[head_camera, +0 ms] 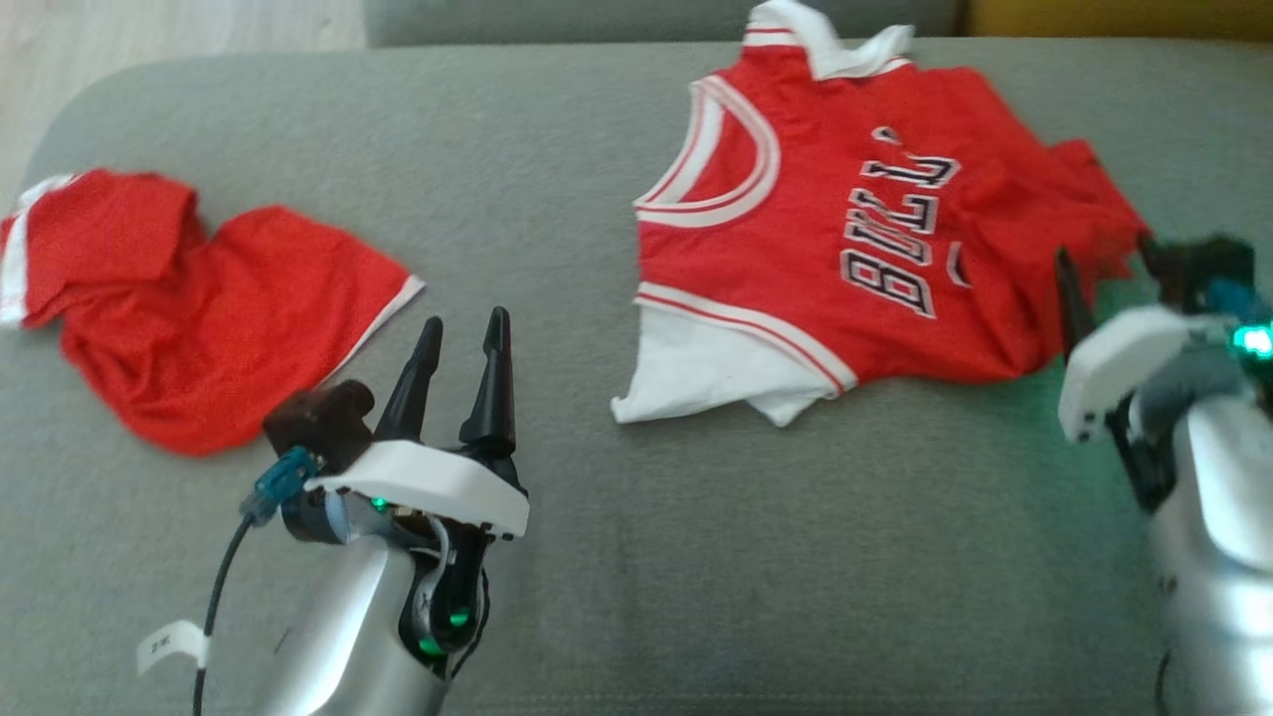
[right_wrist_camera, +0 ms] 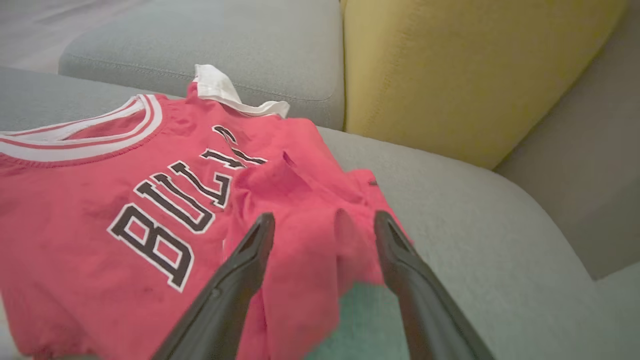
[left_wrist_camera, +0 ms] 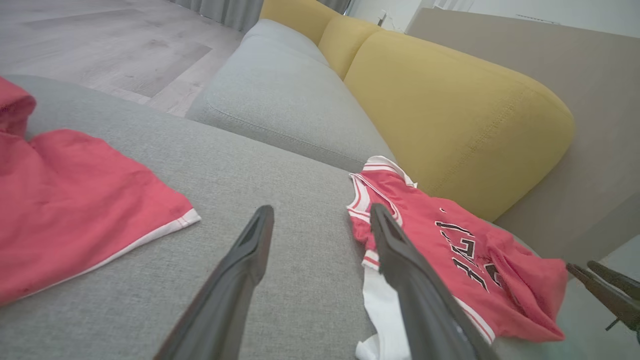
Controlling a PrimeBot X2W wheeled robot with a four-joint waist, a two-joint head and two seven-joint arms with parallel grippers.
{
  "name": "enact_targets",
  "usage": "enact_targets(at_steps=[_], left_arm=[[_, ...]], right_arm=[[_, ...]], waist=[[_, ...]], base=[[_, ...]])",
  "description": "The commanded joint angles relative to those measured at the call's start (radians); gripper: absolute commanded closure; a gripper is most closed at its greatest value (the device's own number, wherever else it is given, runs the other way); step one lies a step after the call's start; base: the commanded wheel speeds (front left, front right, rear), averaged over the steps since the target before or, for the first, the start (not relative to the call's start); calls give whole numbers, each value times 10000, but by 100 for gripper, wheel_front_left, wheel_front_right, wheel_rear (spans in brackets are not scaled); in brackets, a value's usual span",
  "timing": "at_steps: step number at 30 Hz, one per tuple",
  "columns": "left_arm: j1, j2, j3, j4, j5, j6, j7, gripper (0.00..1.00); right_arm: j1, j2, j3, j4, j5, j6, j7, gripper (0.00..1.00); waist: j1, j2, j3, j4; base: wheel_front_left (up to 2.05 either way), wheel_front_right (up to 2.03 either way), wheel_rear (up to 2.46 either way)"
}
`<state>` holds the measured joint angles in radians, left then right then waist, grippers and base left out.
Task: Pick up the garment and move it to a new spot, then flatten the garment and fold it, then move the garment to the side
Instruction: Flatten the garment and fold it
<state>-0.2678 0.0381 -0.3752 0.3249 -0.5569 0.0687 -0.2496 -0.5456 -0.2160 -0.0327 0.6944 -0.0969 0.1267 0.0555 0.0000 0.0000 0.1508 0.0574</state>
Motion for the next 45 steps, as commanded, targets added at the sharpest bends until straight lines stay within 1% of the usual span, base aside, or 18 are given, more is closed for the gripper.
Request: enact_targets(at_steps=[1, 7, 11, 15, 21, 27, 30, 32, 34, 38, 45], left_arm=[[-174, 122, 311, -316, 23, -39, -122, 0], [-68, 122, 269, -293, -31, -38, -122, 0], [-48, 122, 187, -241, -15, -44, -122, 0], [-89, 122, 107, -180, -10, -49, -122, 0], [-138, 122, -42, -148, -37, -57, -122, 0], [-262, 122, -188, -115, -55, -53, -122, 0], [-346, 122, -212, -108, -36, -36, -122, 0], [-402, 122, -230, -96, -10, -45, -122, 0], [-501, 122, -265, -81, 16, -63, -122, 0], [-596, 122, -281, -68, 12, -68, -122, 0], [-626, 122, -295, -45, 20, -61, -122, 0]], right_arm=[[267, 159, 24, -726, 288, 40, -116, 0], [1892, 914, -619, -2598, 1282, 40, -219, 0], [2707, 1261, -842, -3526, 1628, 40, -278, 0], [3063, 1388, -888, -4016, 1694, 40, -234, 0], [2943, 1465, -1086, -4331, 1987, 40, -70, 0], [2346, 1353, -1281, -4204, 2368, 40, 375, 0], [1773, 1322, -1617, -3971, 2669, 40, 739, 0], [1403, 1182, -1692, -3733, 2697, 40, 934, 0], [925, 903, -1622, -3239, 2632, 40, 1137, 0], [424, 588, -1454, -2464, 2535, 40, 1296, 0], [-112, 421, -1043, -1574, 2651, 40, 1056, 0]], waist=[[0, 0, -201, -328], [0, 0, -385, -792], [0, 0, -378, -1001], [0, 0, -365, -1105], [0, 0, -222, -1104], [0, 0, 105, -886], [0, 0, 340, -713], [0, 0, 498, -582], [0, 0, 704, -377], [0, 0, 876, -141], [0, 0, 967, 56]], base=[[0, 0, 0], [0, 0, 0], [0, 0, 0], [0, 0, 0], [0, 0, 0], [0, 0, 0], [0, 0, 0], [0, 0, 0], [0, 0, 0], [0, 0, 0], [0, 0, 0]])
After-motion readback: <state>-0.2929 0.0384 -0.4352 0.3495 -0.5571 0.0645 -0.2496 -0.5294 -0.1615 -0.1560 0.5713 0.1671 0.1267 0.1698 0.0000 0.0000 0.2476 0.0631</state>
